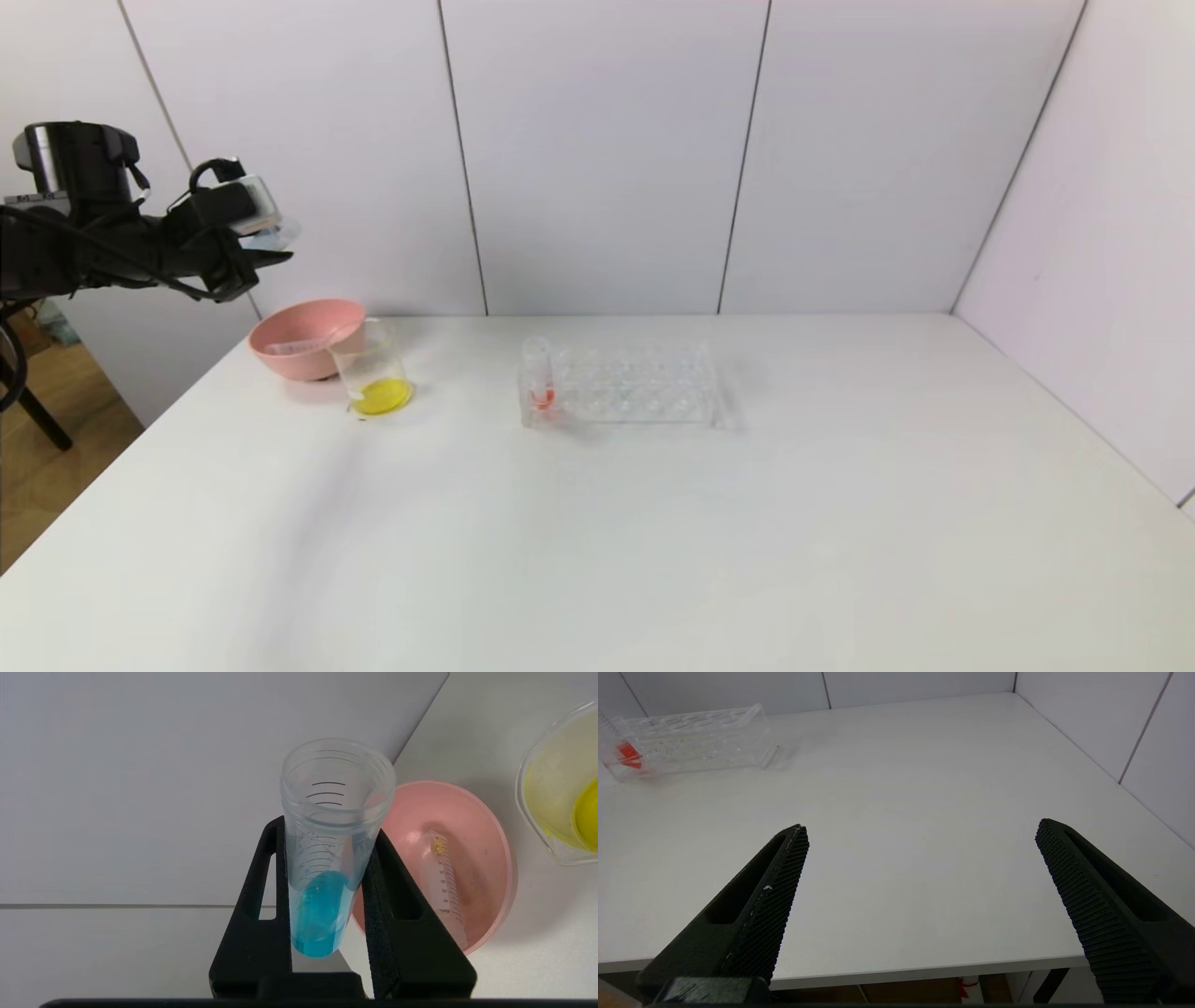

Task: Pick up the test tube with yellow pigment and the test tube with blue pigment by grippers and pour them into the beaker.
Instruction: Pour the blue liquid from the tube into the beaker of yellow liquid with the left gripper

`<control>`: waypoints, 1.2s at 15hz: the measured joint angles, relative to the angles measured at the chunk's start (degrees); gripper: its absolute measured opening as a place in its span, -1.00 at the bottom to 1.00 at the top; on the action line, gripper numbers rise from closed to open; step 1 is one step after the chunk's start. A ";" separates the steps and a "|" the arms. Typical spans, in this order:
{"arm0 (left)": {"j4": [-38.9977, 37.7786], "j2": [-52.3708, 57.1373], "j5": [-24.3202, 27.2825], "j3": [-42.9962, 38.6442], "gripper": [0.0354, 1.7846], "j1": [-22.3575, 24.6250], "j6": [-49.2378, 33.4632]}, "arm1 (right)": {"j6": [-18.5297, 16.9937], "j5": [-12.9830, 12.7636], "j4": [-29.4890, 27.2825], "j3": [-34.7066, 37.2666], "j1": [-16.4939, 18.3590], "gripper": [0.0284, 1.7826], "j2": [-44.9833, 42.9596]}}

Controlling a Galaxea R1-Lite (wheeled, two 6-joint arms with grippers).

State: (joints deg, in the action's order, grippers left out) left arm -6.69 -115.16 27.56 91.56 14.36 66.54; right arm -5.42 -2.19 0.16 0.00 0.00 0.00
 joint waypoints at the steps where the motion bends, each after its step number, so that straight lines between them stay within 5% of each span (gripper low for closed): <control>1: -0.05 -0.05 0.02 0.00 -0.52 -0.06 -0.02 | 0.00 0.00 0.00 0.00 0.00 0.99 0.00; 18: -0.17 0.83 -0.65 0.06 -0.52 -3.17 -0.91 | 0.05 0.00 0.00 0.00 0.00 0.99 0.00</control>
State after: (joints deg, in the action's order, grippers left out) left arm -6.86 -114.34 26.92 91.62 11.19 65.62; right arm -5.38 -2.19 0.16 0.00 0.00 0.00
